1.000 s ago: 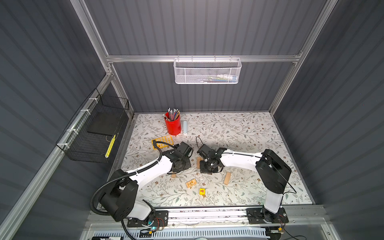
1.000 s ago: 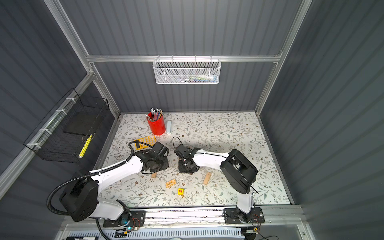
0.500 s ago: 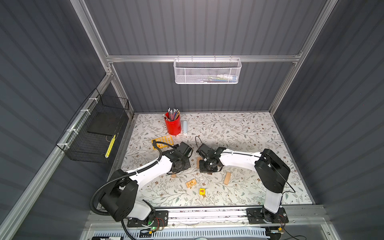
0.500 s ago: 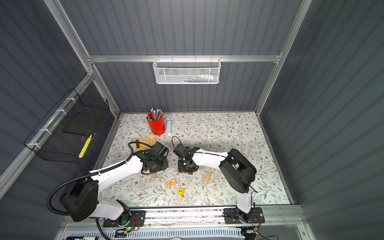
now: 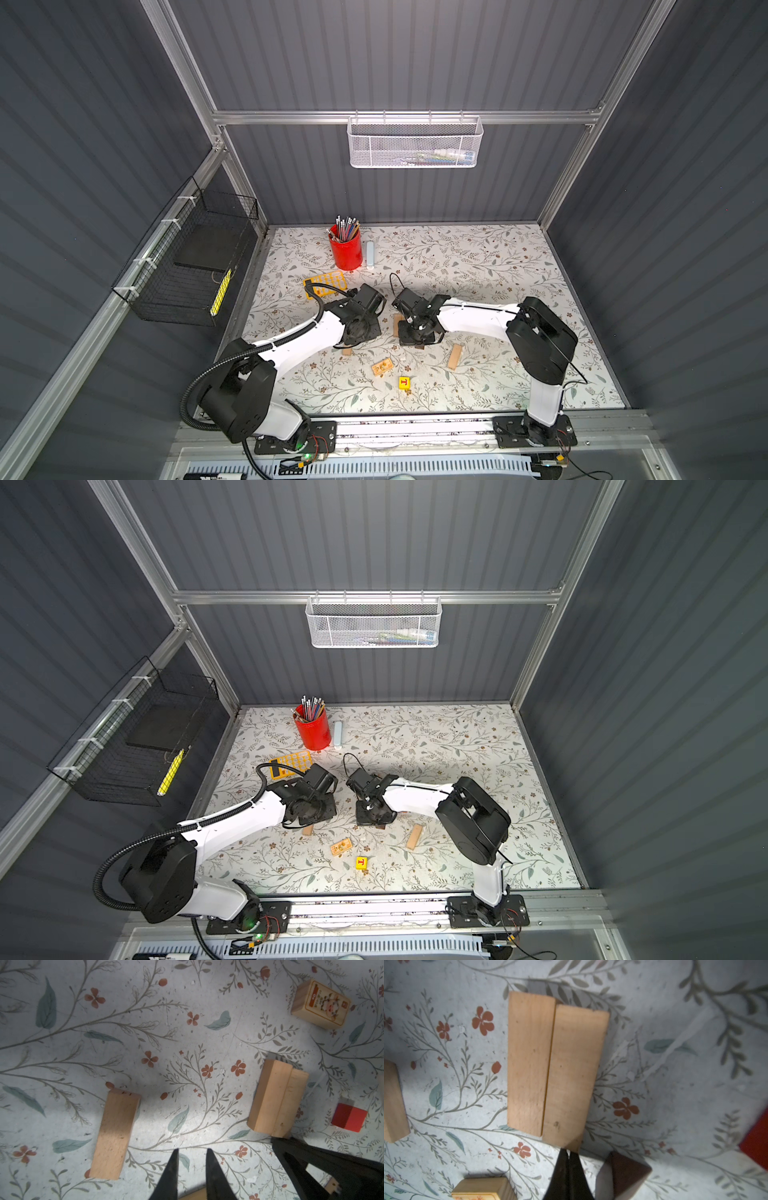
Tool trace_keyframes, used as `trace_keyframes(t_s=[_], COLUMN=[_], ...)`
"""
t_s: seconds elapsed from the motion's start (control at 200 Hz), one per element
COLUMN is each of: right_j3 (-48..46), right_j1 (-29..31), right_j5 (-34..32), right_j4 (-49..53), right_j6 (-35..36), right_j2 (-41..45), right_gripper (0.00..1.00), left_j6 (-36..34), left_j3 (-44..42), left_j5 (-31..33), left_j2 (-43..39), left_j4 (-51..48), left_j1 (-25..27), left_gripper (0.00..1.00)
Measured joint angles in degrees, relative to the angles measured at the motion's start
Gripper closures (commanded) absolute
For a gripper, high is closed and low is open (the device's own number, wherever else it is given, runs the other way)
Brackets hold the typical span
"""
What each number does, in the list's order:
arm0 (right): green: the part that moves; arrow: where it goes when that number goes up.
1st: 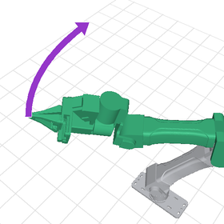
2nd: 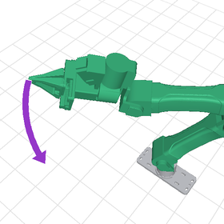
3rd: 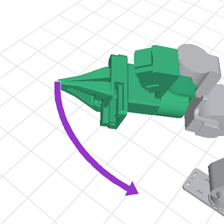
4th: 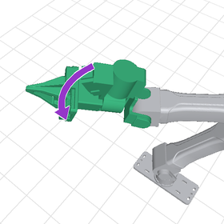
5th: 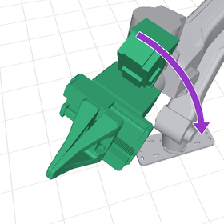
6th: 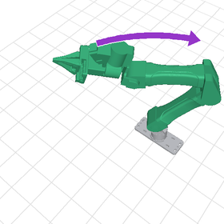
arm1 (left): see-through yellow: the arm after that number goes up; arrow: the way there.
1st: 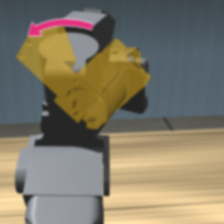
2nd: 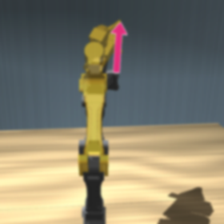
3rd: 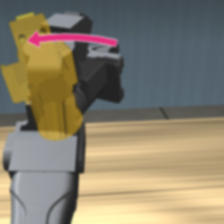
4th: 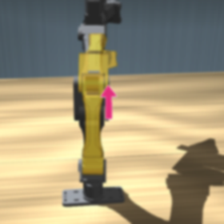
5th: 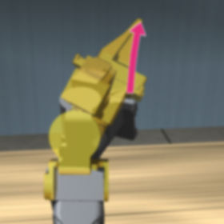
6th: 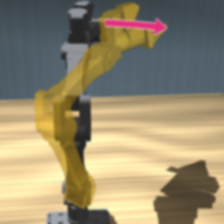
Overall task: Build the wood block tower
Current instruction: 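Open both grippers and raise them off the standing blocks, then grasp the wooden block numbered 14 with the left gripper and lift it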
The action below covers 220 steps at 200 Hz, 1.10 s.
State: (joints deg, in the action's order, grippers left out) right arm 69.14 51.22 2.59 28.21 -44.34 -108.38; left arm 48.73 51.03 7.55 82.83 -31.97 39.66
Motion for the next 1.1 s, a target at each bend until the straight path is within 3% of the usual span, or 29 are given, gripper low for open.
trace_keyframes(t_s=[0.17,0.315,0.59,0.765,1.101], right_j3=[0.1,0.1,0.0,-2.1,-7.8], right_j1=[0.0,0.1,0.1,0.0,-2.1], right_j5=[0.5,0.8,0.5,0.7,3.2], right_j4=[-0.3,0.2,0.7,0.8,-0.7], right_j6=[0.7,1.4,4.5,6.5,7.4], right_j2=[0.1,2.7,14.2,19.8,23.8], right_gripper=[0.98,0.96,0.80,0.67,0.59], left_j6=[0.0,-0.3,-3.0,-5.2,-8.1], left_j3=[0.0,0.0,-0.2,-1.0,-1.6], left_j5=[0.0,0.3,2.1,2.4,1.4], left_j2=[0.0,-0.9,-4.7,-4.4,1.8], left_j4=[-0.1,-1.4,-7.3,-9.9,-8.8], left_j1=[0.0,-0.4,-3.4,-5.0,-6.0], left_gripper=[0.75,0.68,0.47,0.39,0.46])
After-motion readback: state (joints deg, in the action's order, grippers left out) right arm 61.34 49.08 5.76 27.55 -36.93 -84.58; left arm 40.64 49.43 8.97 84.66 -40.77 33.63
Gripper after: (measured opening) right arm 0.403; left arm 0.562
